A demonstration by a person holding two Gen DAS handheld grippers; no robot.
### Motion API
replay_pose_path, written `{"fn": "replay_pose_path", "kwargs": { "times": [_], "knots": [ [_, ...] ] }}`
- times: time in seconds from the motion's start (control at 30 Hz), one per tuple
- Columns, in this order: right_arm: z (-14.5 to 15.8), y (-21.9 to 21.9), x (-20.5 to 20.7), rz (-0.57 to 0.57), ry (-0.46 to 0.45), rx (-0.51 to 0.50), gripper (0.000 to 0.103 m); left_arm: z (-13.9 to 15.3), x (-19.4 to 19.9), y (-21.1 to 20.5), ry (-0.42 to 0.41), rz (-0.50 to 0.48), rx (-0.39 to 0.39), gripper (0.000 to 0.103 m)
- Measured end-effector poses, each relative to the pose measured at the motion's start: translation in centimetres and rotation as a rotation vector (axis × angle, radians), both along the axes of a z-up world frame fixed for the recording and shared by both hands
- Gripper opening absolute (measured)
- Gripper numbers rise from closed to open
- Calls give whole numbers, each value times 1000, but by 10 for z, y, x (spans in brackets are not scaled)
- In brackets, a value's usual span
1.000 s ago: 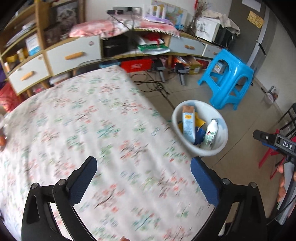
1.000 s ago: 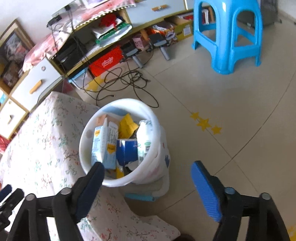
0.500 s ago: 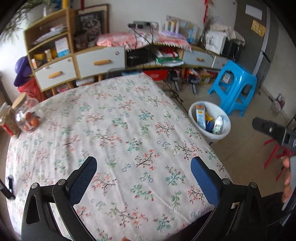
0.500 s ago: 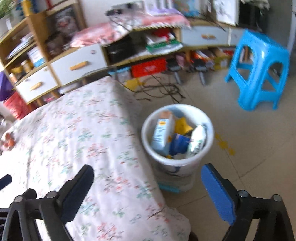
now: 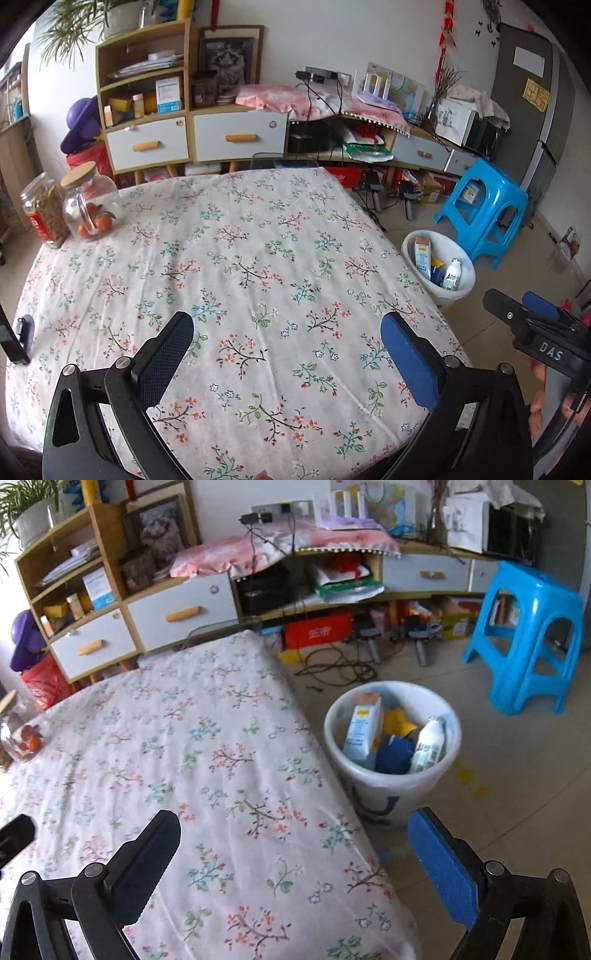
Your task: Collect trash
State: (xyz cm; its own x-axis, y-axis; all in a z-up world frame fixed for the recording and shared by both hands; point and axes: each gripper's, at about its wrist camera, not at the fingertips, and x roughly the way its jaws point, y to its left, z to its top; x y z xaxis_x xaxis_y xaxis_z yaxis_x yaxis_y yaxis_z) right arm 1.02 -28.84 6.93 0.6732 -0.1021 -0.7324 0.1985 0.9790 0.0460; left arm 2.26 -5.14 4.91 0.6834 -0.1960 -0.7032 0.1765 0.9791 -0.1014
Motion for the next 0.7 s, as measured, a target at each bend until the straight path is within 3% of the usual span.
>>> {"fn": "replay_pose_path", "kwargs": {
  "times": [0.7],
  "knots": [
    [-3,6,-2,14,0,31,102,-8,-7,-6,4,-32,25,102]
  ]
}}
